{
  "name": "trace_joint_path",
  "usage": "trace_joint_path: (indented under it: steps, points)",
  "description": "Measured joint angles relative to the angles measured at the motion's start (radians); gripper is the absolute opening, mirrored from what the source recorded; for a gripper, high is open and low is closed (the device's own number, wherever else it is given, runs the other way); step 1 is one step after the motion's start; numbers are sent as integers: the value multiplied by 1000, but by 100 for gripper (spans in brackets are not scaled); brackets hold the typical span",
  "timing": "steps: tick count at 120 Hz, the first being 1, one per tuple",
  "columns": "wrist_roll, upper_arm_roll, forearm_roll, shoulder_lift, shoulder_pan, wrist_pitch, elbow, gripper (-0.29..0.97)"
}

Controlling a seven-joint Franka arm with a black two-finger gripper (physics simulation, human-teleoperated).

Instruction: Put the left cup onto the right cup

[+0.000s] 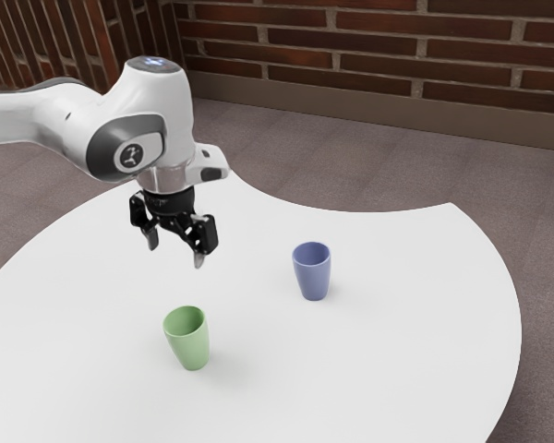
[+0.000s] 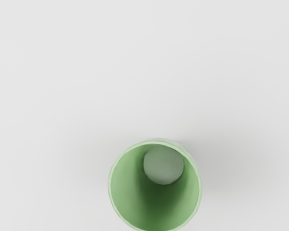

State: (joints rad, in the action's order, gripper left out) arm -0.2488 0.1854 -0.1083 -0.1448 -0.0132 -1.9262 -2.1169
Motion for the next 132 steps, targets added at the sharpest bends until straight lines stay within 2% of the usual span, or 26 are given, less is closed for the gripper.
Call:
trace_joint_path:
  steps: [29, 67, 104, 132]
  points:
    - [-29, 6, 28, -1, -2, -102, -84, 68]
    - [-49, 22, 36, 7, -2, -188, -119, 68]
    - [-63, 53, 53, 7, -1, -223, -133, 68]
    - [-74, 77, 90, -8, -1, -232, -163, 68]
